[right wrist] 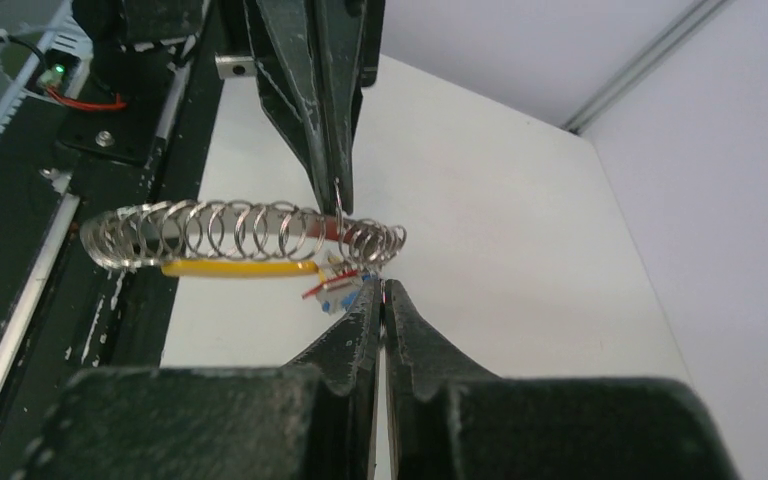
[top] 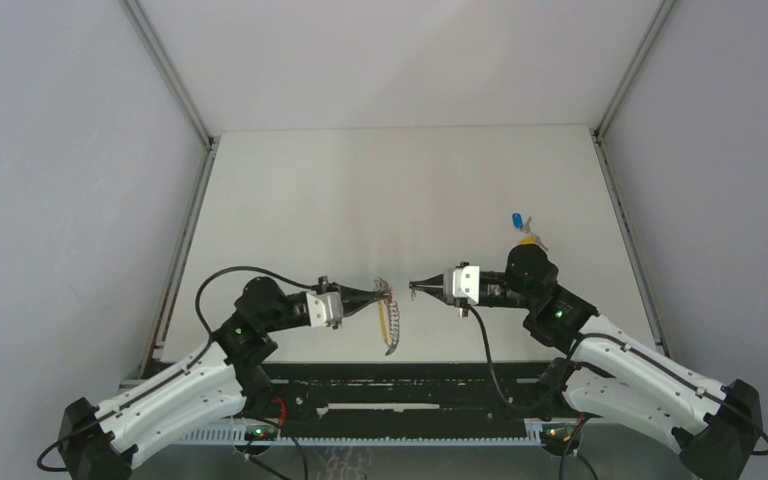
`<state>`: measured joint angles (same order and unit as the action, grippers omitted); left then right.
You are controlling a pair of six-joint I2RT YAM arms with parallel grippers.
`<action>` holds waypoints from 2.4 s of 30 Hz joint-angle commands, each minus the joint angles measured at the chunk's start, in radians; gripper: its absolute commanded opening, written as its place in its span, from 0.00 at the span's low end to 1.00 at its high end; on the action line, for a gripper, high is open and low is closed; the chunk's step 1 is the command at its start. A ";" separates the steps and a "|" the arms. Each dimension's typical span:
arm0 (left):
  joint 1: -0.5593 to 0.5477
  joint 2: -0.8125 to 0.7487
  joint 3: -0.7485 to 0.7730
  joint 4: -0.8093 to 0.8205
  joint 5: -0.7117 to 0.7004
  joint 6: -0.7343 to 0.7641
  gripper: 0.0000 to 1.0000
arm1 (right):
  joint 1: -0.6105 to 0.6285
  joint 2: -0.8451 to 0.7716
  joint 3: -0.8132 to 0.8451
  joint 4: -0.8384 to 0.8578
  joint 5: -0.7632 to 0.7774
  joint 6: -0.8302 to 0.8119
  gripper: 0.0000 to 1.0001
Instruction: Put the keys on the keyring
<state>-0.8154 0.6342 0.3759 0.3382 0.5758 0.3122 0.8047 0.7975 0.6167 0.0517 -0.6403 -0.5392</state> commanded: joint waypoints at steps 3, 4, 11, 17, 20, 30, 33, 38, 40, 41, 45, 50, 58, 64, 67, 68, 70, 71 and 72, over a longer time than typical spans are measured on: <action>0.004 0.025 0.018 0.158 0.064 -0.077 0.00 | -0.019 0.018 0.006 0.154 -0.128 0.077 0.00; 0.004 0.023 0.017 0.163 0.057 -0.081 0.00 | -0.024 0.018 0.005 0.161 -0.143 0.084 0.00; 0.004 0.030 0.004 0.226 0.053 -0.122 0.00 | -0.046 0.035 0.005 0.187 -0.190 0.110 0.00; 0.004 0.051 0.004 0.259 0.062 -0.141 0.00 | -0.047 0.045 0.005 0.205 -0.212 0.120 0.00; 0.004 0.056 0.002 0.271 0.067 -0.148 0.00 | -0.047 0.044 0.005 0.209 -0.221 0.120 0.00; 0.004 0.071 0.011 0.238 0.072 -0.127 0.00 | -0.047 0.044 0.005 0.210 -0.231 0.117 0.00; 0.004 0.069 0.012 0.231 0.071 -0.123 0.00 | -0.045 0.048 0.006 0.218 -0.238 0.120 0.00; 0.004 0.065 0.011 0.231 0.069 -0.123 0.00 | -0.044 0.055 0.007 0.218 -0.245 0.121 0.00; 0.004 0.064 0.012 0.231 0.071 -0.123 0.00 | -0.041 0.056 0.006 0.212 -0.238 0.116 0.00; 0.005 0.065 0.011 0.232 0.072 -0.122 0.00 | -0.041 0.055 0.006 0.210 -0.238 0.114 0.00; 0.005 0.066 0.011 0.231 0.074 -0.123 0.00 | -0.038 0.057 0.006 0.211 -0.234 0.110 0.00; 0.005 0.066 0.012 0.231 0.077 -0.123 0.00 | -0.033 0.061 0.013 0.199 -0.230 0.104 0.00; 0.004 0.067 0.014 0.228 0.082 -0.123 0.00 | -0.026 0.063 0.016 0.196 -0.226 0.099 0.00; 0.004 0.068 0.015 0.227 0.089 -0.122 0.00 | -0.024 0.062 0.016 0.192 -0.213 0.097 0.00; 0.004 0.073 0.016 0.228 0.099 -0.122 0.00 | -0.021 0.069 0.016 0.194 -0.210 0.096 0.00; 0.004 0.074 0.016 0.226 0.101 -0.122 0.00 | -0.020 0.070 0.015 0.195 -0.212 0.097 0.00; 0.004 0.075 0.018 0.227 0.108 -0.122 0.00 | -0.017 0.074 0.015 0.196 -0.213 0.093 0.00; 0.004 0.076 0.018 0.227 0.112 -0.121 0.00 | -0.015 0.076 0.015 0.196 -0.213 0.090 0.00; 0.004 0.076 0.019 0.226 0.113 -0.121 0.00 | -0.015 0.079 0.016 0.192 -0.217 0.088 0.00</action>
<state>-0.8154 0.7128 0.3759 0.5133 0.6624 0.1856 0.7803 0.8696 0.6155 0.2203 -0.8513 -0.4355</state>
